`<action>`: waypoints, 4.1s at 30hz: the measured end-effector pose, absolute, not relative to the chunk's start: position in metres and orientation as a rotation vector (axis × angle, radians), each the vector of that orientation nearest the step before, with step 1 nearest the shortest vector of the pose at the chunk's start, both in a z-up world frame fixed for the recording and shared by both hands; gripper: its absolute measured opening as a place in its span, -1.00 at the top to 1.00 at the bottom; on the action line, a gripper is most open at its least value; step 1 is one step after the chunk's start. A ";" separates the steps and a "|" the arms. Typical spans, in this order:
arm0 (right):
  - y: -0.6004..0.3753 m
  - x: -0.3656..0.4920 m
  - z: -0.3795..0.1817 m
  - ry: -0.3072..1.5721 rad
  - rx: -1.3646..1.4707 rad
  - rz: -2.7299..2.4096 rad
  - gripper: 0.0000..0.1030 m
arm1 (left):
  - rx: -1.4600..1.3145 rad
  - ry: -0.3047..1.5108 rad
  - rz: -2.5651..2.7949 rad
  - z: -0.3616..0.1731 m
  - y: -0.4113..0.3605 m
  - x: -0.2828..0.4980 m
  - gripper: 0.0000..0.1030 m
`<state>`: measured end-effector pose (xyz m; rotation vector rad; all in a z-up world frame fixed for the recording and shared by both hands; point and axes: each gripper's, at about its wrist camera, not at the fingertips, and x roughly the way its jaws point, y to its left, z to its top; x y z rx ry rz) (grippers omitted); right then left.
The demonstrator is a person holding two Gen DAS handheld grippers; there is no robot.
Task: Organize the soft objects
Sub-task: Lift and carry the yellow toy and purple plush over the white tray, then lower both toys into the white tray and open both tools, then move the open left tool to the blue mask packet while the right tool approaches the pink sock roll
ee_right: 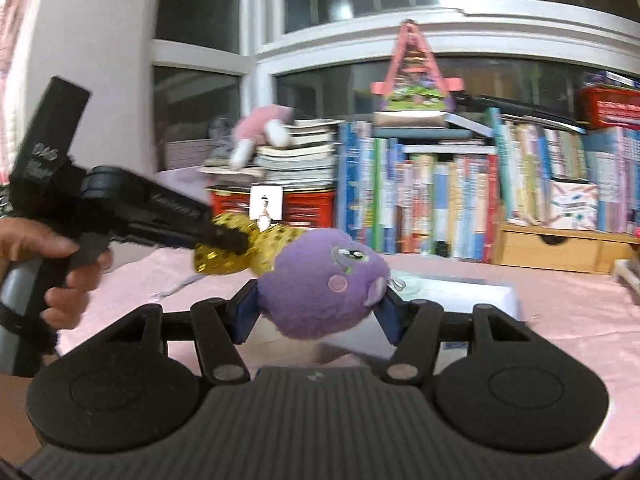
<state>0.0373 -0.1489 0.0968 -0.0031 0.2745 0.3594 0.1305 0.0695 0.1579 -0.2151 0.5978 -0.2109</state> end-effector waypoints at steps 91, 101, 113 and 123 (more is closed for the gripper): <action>-0.142 0.023 0.082 0.305 -0.252 0.385 -0.59 | -0.099 0.667 -0.236 0.116 0.101 0.102 -0.55; -0.104 0.016 0.031 0.399 -0.467 0.402 -0.28 | 0.010 0.656 -0.194 0.071 0.107 0.099 -0.32; -0.084 0.050 0.005 0.446 -0.561 0.323 -0.23 | -0.378 0.758 -0.175 0.034 0.147 0.169 -0.07; -0.066 0.065 -0.005 0.459 -0.641 0.311 -0.25 | -0.453 0.770 -0.179 0.014 0.154 0.187 -0.07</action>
